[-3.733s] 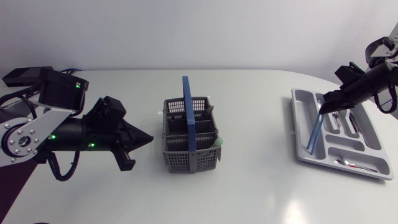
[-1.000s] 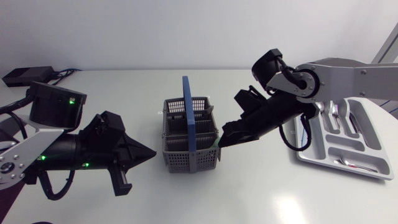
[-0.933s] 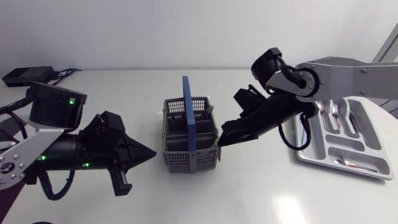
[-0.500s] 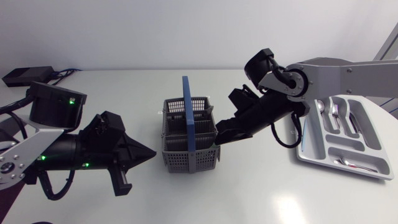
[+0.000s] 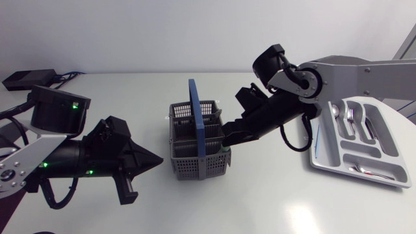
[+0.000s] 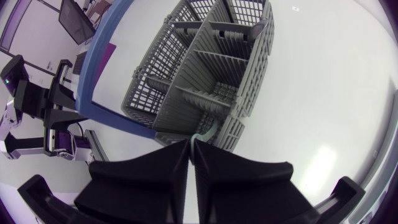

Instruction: Sort the cutlery from the basket into the organizer compartments.

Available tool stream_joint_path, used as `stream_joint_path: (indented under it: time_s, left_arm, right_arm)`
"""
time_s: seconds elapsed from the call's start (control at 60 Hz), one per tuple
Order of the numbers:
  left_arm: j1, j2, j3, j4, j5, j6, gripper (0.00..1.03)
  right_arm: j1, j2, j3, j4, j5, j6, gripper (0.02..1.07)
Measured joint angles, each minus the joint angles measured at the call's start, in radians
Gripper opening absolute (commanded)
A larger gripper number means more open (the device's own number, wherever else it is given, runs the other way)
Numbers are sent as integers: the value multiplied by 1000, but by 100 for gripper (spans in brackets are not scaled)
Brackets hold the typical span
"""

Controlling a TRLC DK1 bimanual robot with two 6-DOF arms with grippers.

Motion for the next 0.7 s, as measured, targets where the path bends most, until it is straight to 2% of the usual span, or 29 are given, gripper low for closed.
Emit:
stream_joint_path:
  time_s: [0.267, 0.417, 0.583, 0.7]
  left_arm:
    - [-6, 0, 0, 0, 0, 0, 5]
    - [-6, 0, 0, 0, 0, 0, 5]
    - [-6, 0, 0, 0, 0, 0, 5]
    - [-8, 3, 0, 0, 0, 0, 5]
  right_arm:
    - [0, -106, 79, -119, -25, 0, 8]
    - [-18, -155, 140, -196, -74, -4, 8]
    - [-166, -233, 224, -346, -165, -50, 8]
    - [-303, -292, 255, -461, -179, -117, 8]
